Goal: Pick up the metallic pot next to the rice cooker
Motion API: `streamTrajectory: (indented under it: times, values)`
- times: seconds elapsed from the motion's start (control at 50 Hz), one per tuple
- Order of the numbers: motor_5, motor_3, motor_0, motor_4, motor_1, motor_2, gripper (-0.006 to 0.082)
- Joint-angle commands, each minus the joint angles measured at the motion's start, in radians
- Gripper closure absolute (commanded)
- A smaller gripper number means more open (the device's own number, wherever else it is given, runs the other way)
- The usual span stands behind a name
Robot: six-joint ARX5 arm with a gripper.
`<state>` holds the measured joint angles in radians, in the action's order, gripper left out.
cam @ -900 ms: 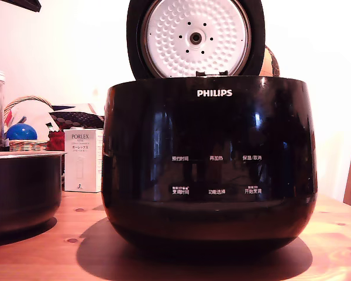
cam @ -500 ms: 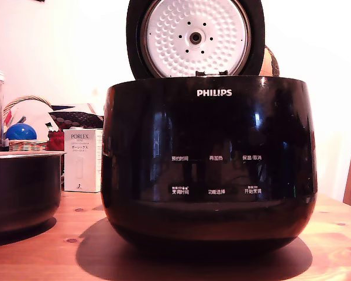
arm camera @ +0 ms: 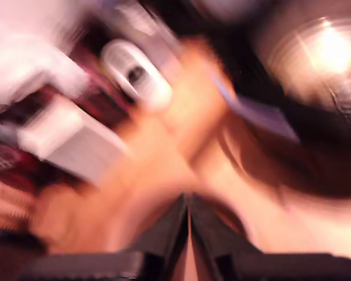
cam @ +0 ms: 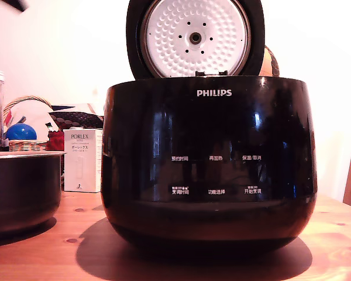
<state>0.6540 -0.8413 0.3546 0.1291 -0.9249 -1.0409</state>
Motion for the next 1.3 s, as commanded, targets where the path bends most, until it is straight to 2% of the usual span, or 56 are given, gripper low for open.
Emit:
streamTrajectory:
  times: [0.0, 0.12, 0.2, 0.26, 0.32, 0.36, 0.46, 1.28]
  values:
    - [0.036, -0.061, -0.001, -0.011, -0.044, 0.021, 0.0791]
    - [0.035, -0.16, -0.002, -0.042, -0.114, 0.021, 0.0787]
    - [0.024, -0.173, -0.006, -0.045, -0.163, 0.021, 0.0729]
    - [0.01, -0.176, -0.006, -0.048, -0.198, 0.021, 0.0619]
    - [0.007, -0.176, -0.006, -0.066, -0.235, 0.021, 0.0455]
    - [-0.022, -0.177, -0.006, -0.086, -0.259, 0.021, 0.0376]
    - [-0.042, -0.177, -0.006, -0.146, -0.316, 0.021, 0.0276]
    - [-0.051, -0.12, -0.006, -0.072, -0.576, 0.021, 0.0295]
